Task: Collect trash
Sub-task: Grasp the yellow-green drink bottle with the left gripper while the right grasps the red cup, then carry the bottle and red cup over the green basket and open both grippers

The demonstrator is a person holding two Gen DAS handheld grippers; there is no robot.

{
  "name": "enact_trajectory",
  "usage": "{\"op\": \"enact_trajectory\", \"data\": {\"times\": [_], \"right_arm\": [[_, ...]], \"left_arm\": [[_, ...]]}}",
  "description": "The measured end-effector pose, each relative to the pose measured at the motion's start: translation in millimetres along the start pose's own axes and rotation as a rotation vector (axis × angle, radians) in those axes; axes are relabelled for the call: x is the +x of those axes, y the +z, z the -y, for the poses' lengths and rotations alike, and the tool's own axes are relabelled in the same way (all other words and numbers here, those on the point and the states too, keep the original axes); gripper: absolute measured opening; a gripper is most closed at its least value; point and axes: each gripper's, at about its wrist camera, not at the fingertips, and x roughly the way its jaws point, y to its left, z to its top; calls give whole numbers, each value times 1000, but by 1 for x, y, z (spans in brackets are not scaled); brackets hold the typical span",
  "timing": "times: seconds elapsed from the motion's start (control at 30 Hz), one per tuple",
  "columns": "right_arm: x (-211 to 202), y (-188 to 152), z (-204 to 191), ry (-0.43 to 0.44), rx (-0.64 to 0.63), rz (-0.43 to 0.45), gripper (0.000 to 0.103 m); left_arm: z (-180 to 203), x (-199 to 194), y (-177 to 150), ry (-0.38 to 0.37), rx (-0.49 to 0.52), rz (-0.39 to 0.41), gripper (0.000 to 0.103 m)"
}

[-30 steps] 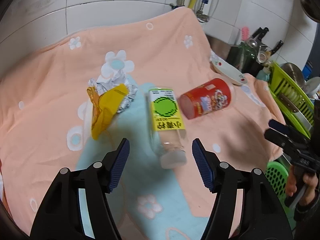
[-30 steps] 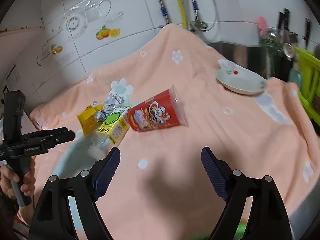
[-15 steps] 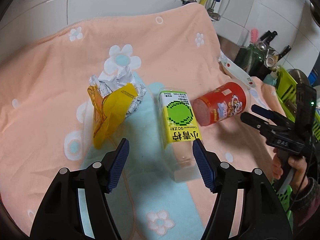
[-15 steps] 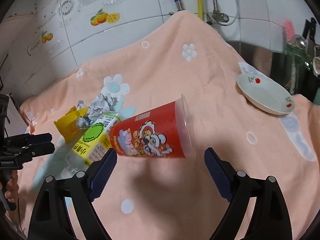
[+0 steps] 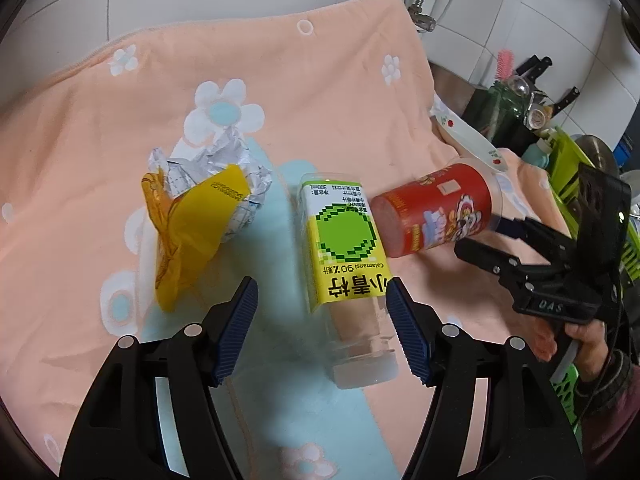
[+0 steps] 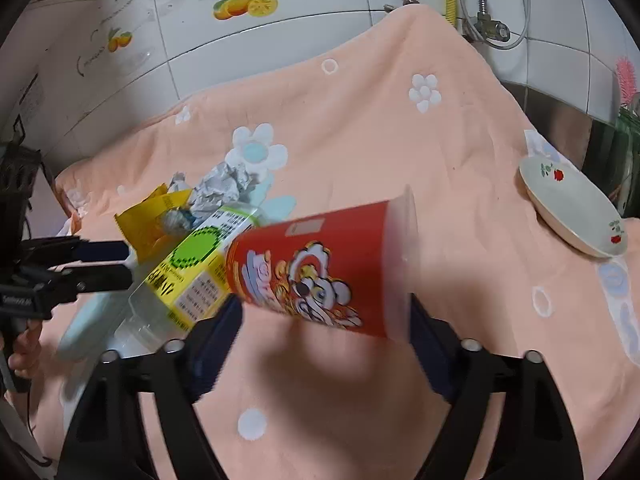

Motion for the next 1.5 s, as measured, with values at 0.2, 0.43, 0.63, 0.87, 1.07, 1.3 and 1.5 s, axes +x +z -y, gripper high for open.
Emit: {"op": "enact_trajectory", "data": {"times": [0.2, 0.43, 0.63, 0.87, 1.07, 1.3, 1.5], "right_arm": [[-6, -16, -6, 35, -1, -13, 49], [1, -20, -20, 41, -39, -24, 39], [-1, -19, -26, 41, -41, -14, 14], [-22, -26, -31, 15, -11, 27, 5], [-43, -34, -35, 1, 18, 57, 5], [-76, -47, -42, -21, 47, 98, 5], [-115, -67, -53, -61, 70, 142, 5]], "left_arm": [[6, 10, 2, -23, 7, -18, 66], [15, 22, 5, -38, 36, -38, 66], [19, 31, 9, -30, 50, -52, 66], [27, 47, 20, -6, 58, -70, 66], [31, 64, 25, 44, 53, -90, 65], [35, 58, 16, 47, 52, -86, 54], [54, 21, -6, -24, 70, -61, 54]]}}
